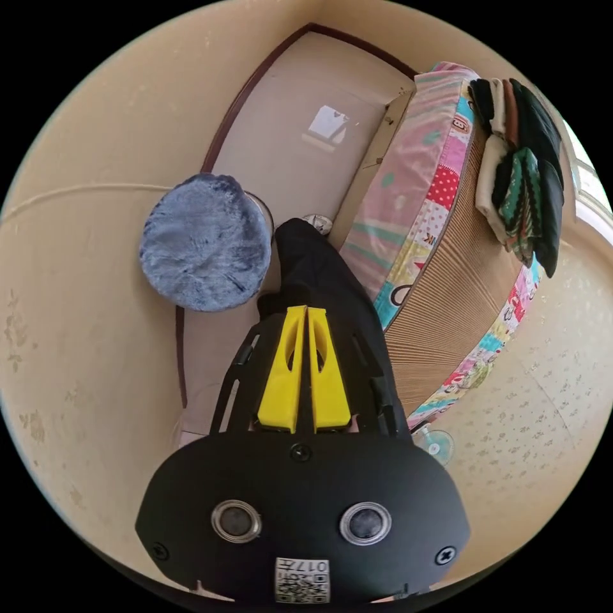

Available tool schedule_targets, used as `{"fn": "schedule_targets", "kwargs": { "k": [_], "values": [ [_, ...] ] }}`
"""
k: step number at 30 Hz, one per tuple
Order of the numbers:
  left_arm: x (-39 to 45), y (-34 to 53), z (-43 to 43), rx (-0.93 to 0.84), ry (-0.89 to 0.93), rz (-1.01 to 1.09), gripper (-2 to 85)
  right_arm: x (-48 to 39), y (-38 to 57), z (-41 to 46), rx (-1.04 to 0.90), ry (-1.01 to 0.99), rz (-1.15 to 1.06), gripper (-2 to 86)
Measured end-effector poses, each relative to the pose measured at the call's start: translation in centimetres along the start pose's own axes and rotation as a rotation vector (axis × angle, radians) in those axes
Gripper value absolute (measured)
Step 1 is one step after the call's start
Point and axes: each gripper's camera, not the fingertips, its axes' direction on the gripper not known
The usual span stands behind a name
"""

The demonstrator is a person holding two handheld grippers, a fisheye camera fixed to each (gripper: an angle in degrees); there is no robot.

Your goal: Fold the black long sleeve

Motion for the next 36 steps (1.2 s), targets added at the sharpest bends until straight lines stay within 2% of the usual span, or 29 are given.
{"fn": "schedule_targets", "kwargs": {
  "k": [3, 7, 11, 13, 15, 20, 23, 26, 28, 31, 35, 36],
  "values": [
    [-0.7, -0.7, 2.1, -0.005, 0.209, -0.124, -1.0, 1.0, -0.1, -2.0, 0.011, -0.101, 0.051, 6.9],
    [0.5, -1.5, 4.2, -0.031, 0.420, -0.203, -1.0, 2.5, -0.5, -11.2, 0.149, 0.007, 0.105, 8.5],
    [2.9, -2.8, 3.8, -0.056, 0.346, -0.132, -1.0, 3.9, 0.1, -21.7, 0.305, 0.040, 0.125, 6.9],
    [4.3, -3.3, 2.3, -0.029, 0.220, -0.096, -1.0, 4.6, 0.1, -24.1, 0.317, 0.006, 0.111, 5.8],
    [5.5, -3.6, 1.1, 0.000, 0.178, -0.071, -1.0, 4.7, 0.7, -25.6, 0.356, -0.002, 0.095, 5.7],
    [9.5, -3.9, 0.8, 0.008, 0.181, 0.024, -1.0, 5.5, 4.8, -29.3, 0.701, -0.076, 0.166, 9.3],
    [11.9, -3.6, 2.0, -0.010, 0.158, 0.071, -1.0, 7.5, 5.6, -29.0, 0.798, 0.027, 0.295, 10.2],
    [13.7, -3.2, 3.9, -0.047, 0.182, 0.101, -1.0, 8.5, 2.5, -24.0, 0.635, 0.078, 0.285, 9.5],
    [14.6, -2.9, 5.3, -0.074, 0.211, 0.113, -1.0, 7.4, 2.8, -22.2, 0.687, 0.105, 0.297, 7.7],
    [15.1, -2.7, 6.8, -0.100, 0.202, 0.124, -1.0, 5.9, 2.8, -19.3, 0.694, -0.081, 0.249, 4.7],
    [14.6, -2.7, 7.8, -0.109, 0.157, 0.114, -1.0, 0.2, 2.2, -12.6, 0.588, -0.438, -0.121, 3.7],
    [14.3, -2.7, 8.2, -0.113, 0.157, 0.104, -1.0, -1.1, 1.9, -11.4, 0.548, -0.457, -0.166, 3.6]
  ]
}}
